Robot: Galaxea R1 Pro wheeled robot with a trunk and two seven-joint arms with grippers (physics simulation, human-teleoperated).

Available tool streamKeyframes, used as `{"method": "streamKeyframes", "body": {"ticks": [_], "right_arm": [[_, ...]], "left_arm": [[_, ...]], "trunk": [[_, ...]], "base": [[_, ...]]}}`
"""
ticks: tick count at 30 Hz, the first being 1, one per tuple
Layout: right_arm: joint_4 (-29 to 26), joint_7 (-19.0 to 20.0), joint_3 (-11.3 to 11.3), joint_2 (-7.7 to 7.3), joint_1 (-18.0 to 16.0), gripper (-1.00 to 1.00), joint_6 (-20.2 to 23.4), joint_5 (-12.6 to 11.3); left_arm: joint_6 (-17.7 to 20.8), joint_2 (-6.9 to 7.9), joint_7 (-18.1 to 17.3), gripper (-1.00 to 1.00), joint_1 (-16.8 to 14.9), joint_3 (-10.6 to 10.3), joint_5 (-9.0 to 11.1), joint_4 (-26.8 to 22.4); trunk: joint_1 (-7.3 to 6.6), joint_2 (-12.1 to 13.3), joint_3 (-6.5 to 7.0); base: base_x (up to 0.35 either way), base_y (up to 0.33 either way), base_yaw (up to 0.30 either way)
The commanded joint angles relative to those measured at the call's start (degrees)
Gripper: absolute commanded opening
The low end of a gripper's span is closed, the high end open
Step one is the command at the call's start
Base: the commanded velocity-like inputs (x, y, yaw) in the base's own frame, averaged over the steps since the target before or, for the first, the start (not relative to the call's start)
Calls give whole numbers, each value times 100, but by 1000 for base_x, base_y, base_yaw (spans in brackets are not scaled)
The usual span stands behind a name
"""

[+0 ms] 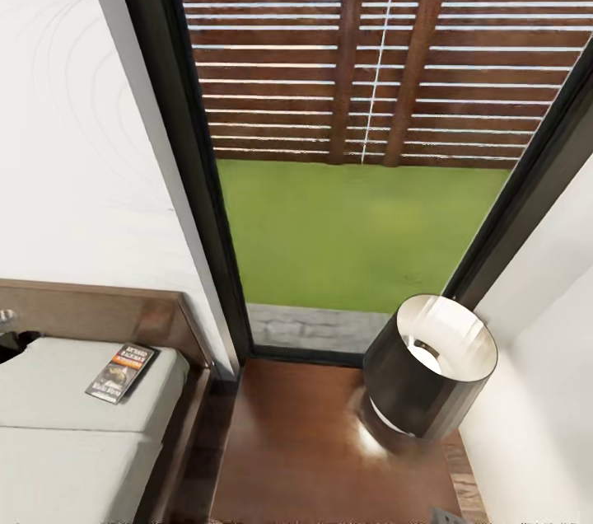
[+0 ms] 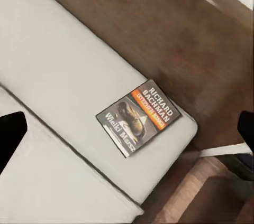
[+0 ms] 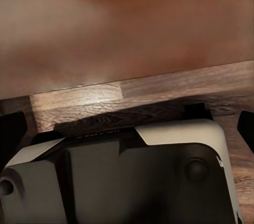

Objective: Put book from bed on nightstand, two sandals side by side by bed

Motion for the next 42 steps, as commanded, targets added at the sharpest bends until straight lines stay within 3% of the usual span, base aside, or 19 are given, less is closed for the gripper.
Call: {"method": "streamKeyframes", "body": {"ticks": [1, 3, 4, 5, 7, 11, 15, 18, 21, 24, 28, 32, 37, 39, 41, 42], "right_arm": [[10, 26, 2, -1, -5, 100, -13, -46], [10, 27, 4, 1, -5, 100, -13, -46], [10, 26, 5, 0, -5, 100, -13, -46], [10, 26, 5, -1, -5, 100, -13, -46], [10, 26, 4, -2, -5, 100, -13, -47], [10, 26, 4, -3, -5, 100, -13, -47], [10, 26, 3, -3, -5, 100, -13, -47], [10, 25, 5, -3, -5, 100, -13, -47], [10, 25, 4, -2, -5, 100, -13, -47], [10, 25, 5, -3, -5, 100, -13, -47], [10, 25, 4, -3, -5, 100, -13, -47], [10, 25, 4, -1, -5, 100, -13, -47], [10, 26, 5, -2, -5, 100, -13, -47], [10, 27, 4, -3, -5, 100, -13, -47], [10, 26, 3, -2, -5, 100, -13, -47], [10, 26, 4, -2, -5, 100, -13, -47]], "left_arm": [[-29, -2, 98, 100, -12, 36, 34, -4], [-331, -38, 959, 100, -41, 74, 544, 12], [-870, -119, 1910, 100, -71, 85, 1147, 138], [-1253, -169, 2419, 100, -85, 83, 1497, 294], [-1701, -213, 2903, 100, -96, 55, 1872, 574], [-2078, -263, 3277, 100, -125, -130, 2196, 1024], [-2076, -340, 3383, 100, -277, -286, 2440, 1208], [-1295, -362, 3401, 100, -449, -321, 2913, 1262], [-440, -330, 3309, 100, -565, -333, 3537, 1251], [-145, -287, 3258, 100, -678, -336, 3891, 1250], [-17, -270, 3206, 100, -740, -332, 4057, 1248], [-45, -272, 3087, 100, -748, -332, 4065, 1255], [-473, -309, 3055, 100, -750, -461, 4037, 1275], [-730, -314, 3054, 100, -750, -701, 4031, 1280], [-1131, -317, 3060, 100, -750, -1175, 4028, 1287], [-1234, -316, 3063, 100, -750, -1299, 4029, 1290]], "trunk": [[3, -11, -20], [3, -11, -37], [3, -11, -46], [3, -11, -55], [3, -11, -73], [3, -11, -108], [3, -11, -144], [3, -11, -171], [3, -11, -197], [3, -11, -224], [3, -11, -260], [3, -11, -295], [3, -11, -340], [3, -11, -357], [3, -11, -375], [3, -11, -384]], "base": [[0, 0, 0], [0, 0, 0], [0, 0, 0], [0, 0, 0], [0, 0, 0], [0, 0, 0], [0, 0, 0], [0, 0, 0], [0, 0, 0], [0, 0, 0], [0, 0, 0], [0, 0, 0], [0, 0, 0], [0, 0, 0], [0, 0, 0], [0, 0, 0]]}}
